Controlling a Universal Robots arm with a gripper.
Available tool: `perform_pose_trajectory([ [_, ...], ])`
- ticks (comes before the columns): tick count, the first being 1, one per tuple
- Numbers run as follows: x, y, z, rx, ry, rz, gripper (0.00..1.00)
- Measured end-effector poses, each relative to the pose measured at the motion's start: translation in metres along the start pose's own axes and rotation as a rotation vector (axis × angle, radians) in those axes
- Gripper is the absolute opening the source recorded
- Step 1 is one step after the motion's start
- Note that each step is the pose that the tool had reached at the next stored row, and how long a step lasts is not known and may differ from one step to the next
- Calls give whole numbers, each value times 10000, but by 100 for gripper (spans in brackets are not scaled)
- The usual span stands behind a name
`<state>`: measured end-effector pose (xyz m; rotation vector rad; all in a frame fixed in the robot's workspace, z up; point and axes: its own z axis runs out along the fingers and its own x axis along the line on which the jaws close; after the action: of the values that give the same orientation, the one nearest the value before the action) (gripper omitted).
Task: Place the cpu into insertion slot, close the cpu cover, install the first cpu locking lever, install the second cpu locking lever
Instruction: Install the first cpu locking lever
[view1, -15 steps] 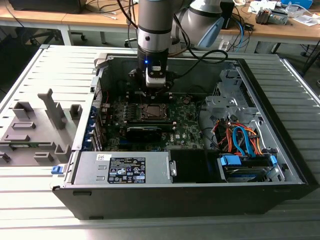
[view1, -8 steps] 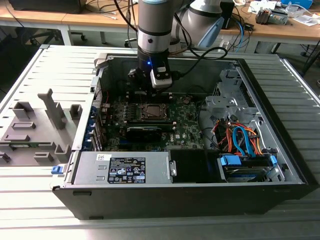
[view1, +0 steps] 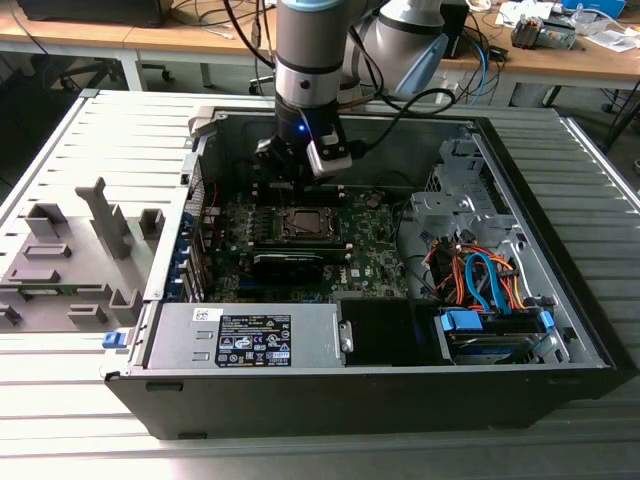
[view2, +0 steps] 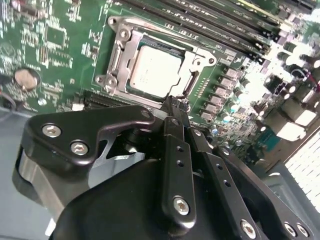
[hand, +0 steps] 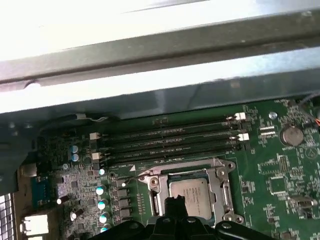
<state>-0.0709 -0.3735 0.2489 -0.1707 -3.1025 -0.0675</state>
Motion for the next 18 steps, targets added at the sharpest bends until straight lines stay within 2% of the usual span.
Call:
perform_pose_trajectory([
  [9, -1, -1, 21, -9, 89, -1890, 11],
  [12, 5, -2, 23, -7, 95, -2033, 11],
  [14, 86, -11, 25, -5, 74, -2032, 11],
  [18, 311, -35, 32, -5, 46, -2033, 11],
])
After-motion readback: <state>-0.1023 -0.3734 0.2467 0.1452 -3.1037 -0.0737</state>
